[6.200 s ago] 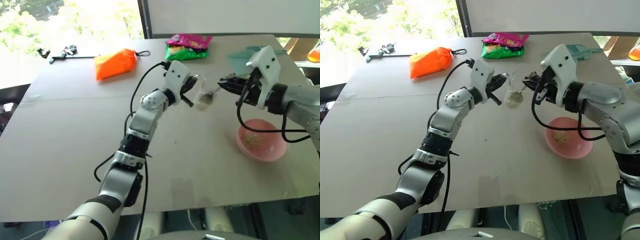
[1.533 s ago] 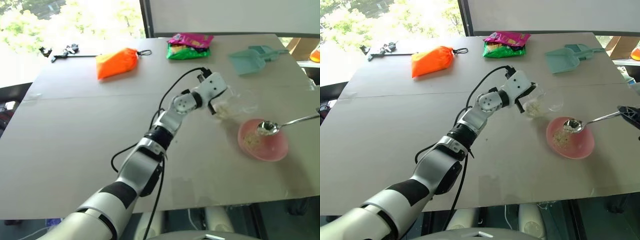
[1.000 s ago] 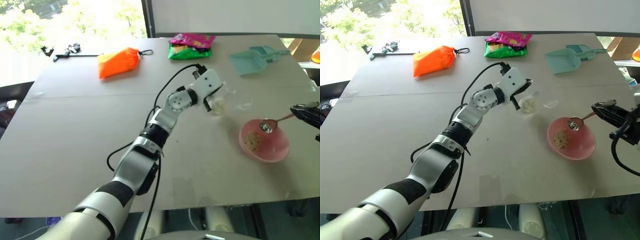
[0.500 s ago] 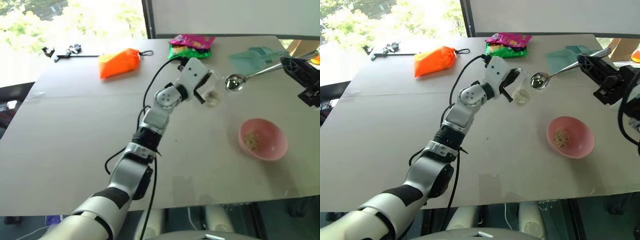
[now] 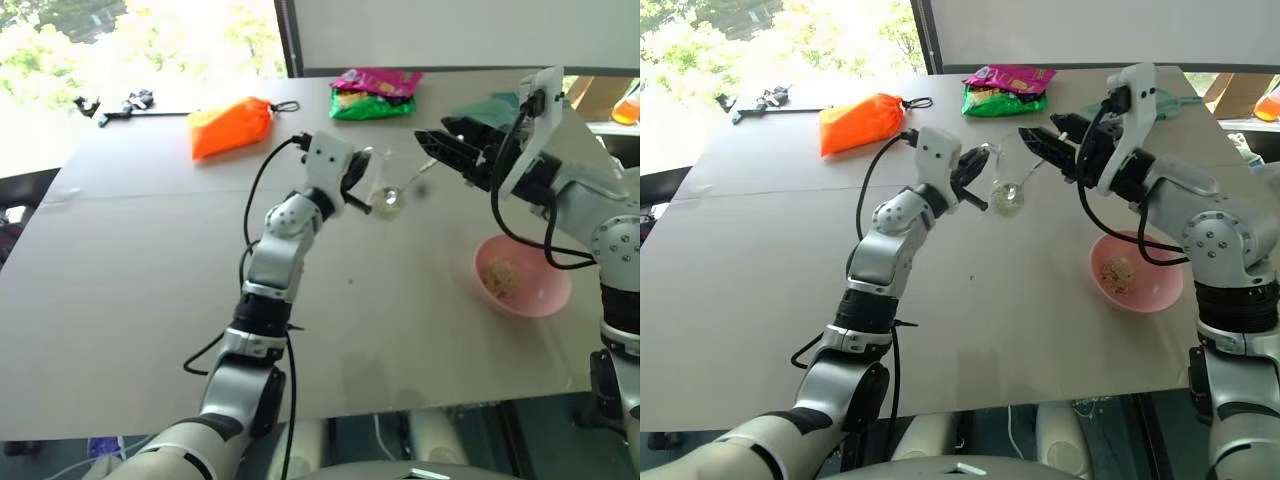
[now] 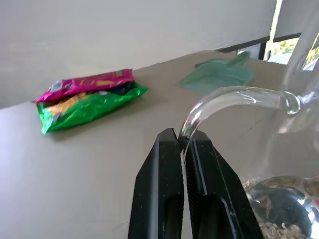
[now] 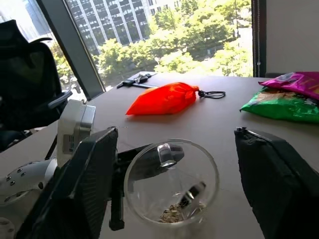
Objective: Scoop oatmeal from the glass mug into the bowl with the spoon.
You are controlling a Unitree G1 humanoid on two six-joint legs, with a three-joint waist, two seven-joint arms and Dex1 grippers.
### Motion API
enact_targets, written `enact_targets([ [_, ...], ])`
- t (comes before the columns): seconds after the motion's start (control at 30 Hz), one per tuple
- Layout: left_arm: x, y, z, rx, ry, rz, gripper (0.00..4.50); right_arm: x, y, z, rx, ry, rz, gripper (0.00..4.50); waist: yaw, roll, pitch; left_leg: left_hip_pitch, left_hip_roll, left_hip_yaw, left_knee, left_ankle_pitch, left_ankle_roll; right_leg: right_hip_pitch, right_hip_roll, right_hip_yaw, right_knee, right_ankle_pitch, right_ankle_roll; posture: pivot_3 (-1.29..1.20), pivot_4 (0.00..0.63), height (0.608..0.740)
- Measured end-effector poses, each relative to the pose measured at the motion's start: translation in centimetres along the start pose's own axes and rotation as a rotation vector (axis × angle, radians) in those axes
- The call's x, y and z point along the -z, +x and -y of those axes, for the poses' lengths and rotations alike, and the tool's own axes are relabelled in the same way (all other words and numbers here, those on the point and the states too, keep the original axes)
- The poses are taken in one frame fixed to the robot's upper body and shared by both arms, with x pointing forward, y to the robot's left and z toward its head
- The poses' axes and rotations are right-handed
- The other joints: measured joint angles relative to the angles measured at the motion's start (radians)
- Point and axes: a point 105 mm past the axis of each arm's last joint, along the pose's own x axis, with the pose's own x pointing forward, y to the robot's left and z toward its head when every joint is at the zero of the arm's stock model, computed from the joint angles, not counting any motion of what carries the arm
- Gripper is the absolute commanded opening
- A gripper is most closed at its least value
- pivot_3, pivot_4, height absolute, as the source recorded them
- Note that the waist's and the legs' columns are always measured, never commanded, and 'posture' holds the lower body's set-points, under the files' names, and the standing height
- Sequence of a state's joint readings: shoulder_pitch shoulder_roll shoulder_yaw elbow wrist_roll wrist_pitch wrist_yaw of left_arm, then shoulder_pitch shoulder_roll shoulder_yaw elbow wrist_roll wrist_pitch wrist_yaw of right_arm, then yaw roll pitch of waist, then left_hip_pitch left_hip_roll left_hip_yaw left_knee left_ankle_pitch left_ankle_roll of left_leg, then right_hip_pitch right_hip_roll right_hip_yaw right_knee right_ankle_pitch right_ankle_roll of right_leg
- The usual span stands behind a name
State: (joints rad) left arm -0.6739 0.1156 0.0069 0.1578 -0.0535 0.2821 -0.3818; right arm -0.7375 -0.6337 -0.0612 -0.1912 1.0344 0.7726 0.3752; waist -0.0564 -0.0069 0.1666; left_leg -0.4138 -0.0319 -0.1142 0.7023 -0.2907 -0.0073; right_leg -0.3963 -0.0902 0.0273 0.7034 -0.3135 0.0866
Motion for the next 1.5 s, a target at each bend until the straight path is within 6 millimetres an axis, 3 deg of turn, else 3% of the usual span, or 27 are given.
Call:
enact_targets([
  [0.07, 1.6, -1.3, -2.0, -0.084, -0.052, -0.037, 0.0, -0.5, -0.7, 0.0, -0.018, -0.031, 0.004, 4.41, 0.003, 0.003, -0.038, -0.002, -0.001, 0.001, -0.003, 0.0, -0.001, -0.002, -0.001, 0.001, -0.006, 0.0, 0.0, 0.0, 0.0, 0.74],
  [0.13, 1.7, -2.8, -4.6, -0.18, -0.065, -0.025, 0.0, -2.5, -2.9, 0.7, 0.016, -0.127, 0.047, 4.41, 0.014, -0.001, -0.052, -0.002, -0.001, 0.001, -0.006, 0.0, -0.001, -0.002, -0.002, 0.0, -0.008, 0.0, 0.0, 0.0, 0.0, 0.74],
  [0.2, 2.2, -4.5, -7.3, -0.283, -0.085, -0.03, 0.0, -3.0, -4.7, 1.5, 0.064, -0.17, 0.06, 4.41, 0.014, -0.005, -0.071, -0.001, -0.001, 0.001, -0.007, 0.0, -0.001, -0.002, -0.002, 0.0, -0.008, 0.0, 0.0, 0.0, 0.0, 0.74],
  [0.27, 2.7, -6.1, -9.3, -0.36, -0.087, -0.031, 0.0, -2.4, -6.6, 2.1, 0.108, -0.214, 0.07, 4.41, 0.015, -0.01, -0.083, 0.001, -0.001, 0.001, -0.005, 0.0, -0.002, 0.0, -0.001, 0.0, -0.007, 0.0, 0.0, 0.0, 0.0, 0.74],
  [0.43, 3.8, -8.4, -11.9, -0.446, -0.097, -0.029, 0.0, 0.7, -11.3, 3.1, 0.162, -0.33, -0.047, 4.41, 0.023, -0.007, -0.088, 0.007, -0.002, 0.002, 0.0, 0.002, -0.003, 0.009, -0.001, 0.002, -0.006, 0.005, 0.004, 0.0, 0.0, 0.74],
  [0.53, 5.0, -9.3, -12.5, -0.47, -0.127, -0.026, 0.0, 3.2, -13.9, 2.7, 0.136, -0.373, -0.133, 4.41, 0.029, -0.007, -0.091, 0.021, -0.001, 0.007, -0.001, 0.001, -0.002, 0.023, 0.0, 0.003, -0.008, 0.005, 0.005, 0.0, 0.0, 0.74],
  [0.67, 7.0, -9.5, -12.3, -0.463, -0.154, -0.074, 0.0, 5.3, -15.2, 1.3, 0.071, -0.353, -0.183, 4.41, 0.027, -0.007, -0.092, 0.031, 0.001, 0.007, -0.002, -0.001, 0.002, 0.03, 0.003, 0.006, -0.006, 0.006, 0.004, 0.0, 0.0, 0.74],
  [0.9, 9.6, -8.9, -11.1, -0.412, -0.175, -0.152, 0.0, 5.6, -14.6, 0.0, 0.026, -0.351, -0.164, 4.41, 0.027, -0.009, -0.099, 0.035, 0.001, 0.005, -0.002, -0.001, 0.002, 0.034, 0.003, 0.007, -0.007, 0.006, 0.004, 0.0, 0.0, 0.74],
  [1.13, 10.1, -8.9, -11.2, -0.413, -0.168, -0.115, 0.0, 5.6, -14.5, -0.1, 0.029, -0.346, -0.16, 4.41, 0.03, -0.009, -0.1, 0.035, 0.001, 0.005, -0.002, -0.001, 0.002, 0.034, 0.003, 0.007, -0.008, 0.006, 0.004, 0.0, 0.0, 0.74],
  [1.27, 10.0, -8.9, -10.9, -0.401, -0.18, -0.084, 1.25, 5.7, -14.4, -0.2, 0.026, -0.342, -0.162, 4.5, 0.033, -0.009, -0.103, 0.035, 0.001, 0.005, -0.002, -0.001, 0.002, 0.034, 0.003, 0.007, -0.008, 0.006, 0.004, 0.0, 0.0, 0.74],
  [1.5, 10.1, -10.4, -10.8, -0.417, -0.198, -0.065, 4.32, 5.8, -14.5, -0.3, 0.024, -0.333, -0.168, 4.5, 0.041, -0.008, -0.11, 0.036, 0.001, 0.006, -0.003, -0.001, 0.003, 0.034, 0.003, 0.009, -0.007, 0.006, 0.004, 0.0, 0.0, 0.74],
])
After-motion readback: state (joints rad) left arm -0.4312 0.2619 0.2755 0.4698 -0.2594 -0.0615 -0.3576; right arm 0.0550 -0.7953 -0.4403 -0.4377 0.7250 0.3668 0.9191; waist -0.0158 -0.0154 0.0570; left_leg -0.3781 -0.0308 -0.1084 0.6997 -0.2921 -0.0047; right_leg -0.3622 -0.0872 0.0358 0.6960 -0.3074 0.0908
